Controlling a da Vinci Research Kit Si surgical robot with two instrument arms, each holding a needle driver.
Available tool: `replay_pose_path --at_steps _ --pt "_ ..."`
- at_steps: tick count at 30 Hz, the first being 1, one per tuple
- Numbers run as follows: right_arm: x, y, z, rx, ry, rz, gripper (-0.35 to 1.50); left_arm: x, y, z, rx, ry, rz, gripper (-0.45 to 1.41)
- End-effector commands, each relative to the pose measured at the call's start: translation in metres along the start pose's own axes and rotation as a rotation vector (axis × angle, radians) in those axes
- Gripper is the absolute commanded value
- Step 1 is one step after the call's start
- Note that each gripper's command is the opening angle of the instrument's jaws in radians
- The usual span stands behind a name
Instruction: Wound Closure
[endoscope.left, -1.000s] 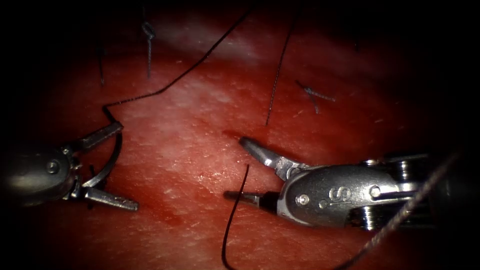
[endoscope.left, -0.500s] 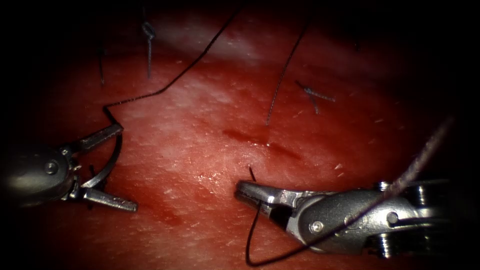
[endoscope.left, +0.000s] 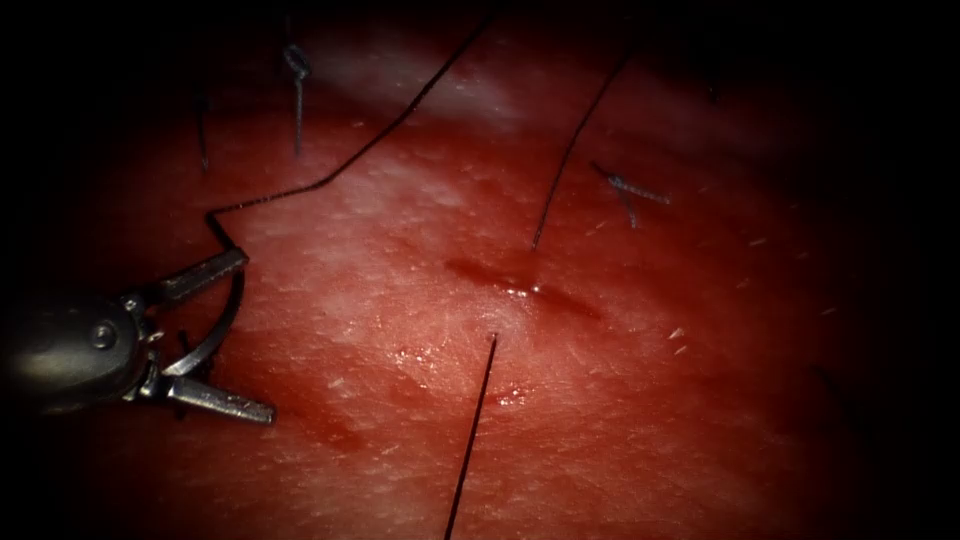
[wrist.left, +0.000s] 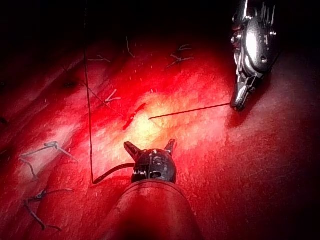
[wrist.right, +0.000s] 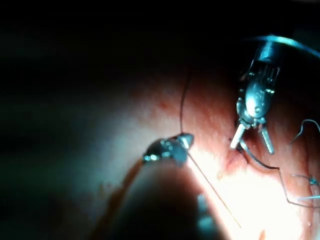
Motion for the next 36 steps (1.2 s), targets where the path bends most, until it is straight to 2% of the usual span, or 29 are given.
replay_pose_path --at_steps 1,3,5,9,10,11,16,17,19,23,28,30,33,34,35,36 --pt "0.0008 -0.0001 0.0005 -0.004 0.007 0.002 -0.35 -0.0002 0.0003 0.0008 -0.001 0.001 0.0 0.59" --pt "0.001 0.0004 0.0004 -0.005 0.009 0.001 -0.35 -0.0002 0.0003 0.0007 -0.004 0.002 0.0 0.59" --pt "0.0006 0.0014 0.0003 -0.017 0.016 0.018 0.39 -0.0002 0.0003 0.0007 -0.004 0.002 0.0 0.59" --pt "-0.0015 0.0029 0.0 -0.006 -0.013 0.068 0.68 -0.0002 0.0003 0.0007 -0.004 0.002 0.0 0.59" --pt "-0.0031 0.0041 0.0001 -0.002 -0.036 0.071 0.89 -0.0002 0.0003 0.0007 -0.004 0.002 0.0 0.59" --pt "-0.0045 0.005 0.0003 -0.009 -0.044 0.072 1.03 -0.0002 0.0003 0.0008 -0.004 0.002 0.0 0.59" --pt "-0.01 0.0077 0.0016 -0.05 -0.067 0.063 1.21 -0.0003 0.0005 0.001 -0.007 0.005 0.001 0.58" --pt "-0.0121 0.008 0.0022 -0.062 -0.071 0.053 1.25 -0.0003 0.0004 0.0011 -0.01 0.006 0.001 0.58" --pt "-0.0139 0.0081 0.0026 -0.066 -0.073 0.041 1.25 -0.0003 0.0004 0.001 -0.01 0.006 0.001 0.58" --pt "-0.0162 0.0082 0.0034 -0.078 -0.082 0.026 1.11 -0.0003 0.0004 0.0011 -0.01 0.006 0.001 0.58" --pt "-0.0181 0.0087 0.0044 -0.091 -0.09 0.024 0.94 -0.0003 0.0004 0.001 -0.01 0.006 0.001 0.58" --pt "-0.0186 0.0089 0.0048 -0.098 -0.092 0.027 0.78 -0.0003 0.0004 0.001 -0.01 0.006 0.007 0.58" --pt "-0.0189 0.0088 0.0051 -0.117 -0.1 0.029 0.69 -0.0003 0.0005 0.001 -0.013 0.007 0.007 0.58" --pt "-0.019 0.0087 0.0051 -0.123 -0.102 0.028 0.52 -0.0003 0.0005 0.001 -0.013 0.007 0.007 0.58" --pt "-0.0189 0.0085 0.0051 -0.122 -0.101 0.026 -0.06 -0.0003 0.0005 0.001 -0.013 0.007 0.007 0.58" --pt "-0.0189 0.0083 0.0049 -0.12 -0.099 0.031 -0.35 -0.0003 0.0005 0.001 -0.013 0.007 0.007 0.58"
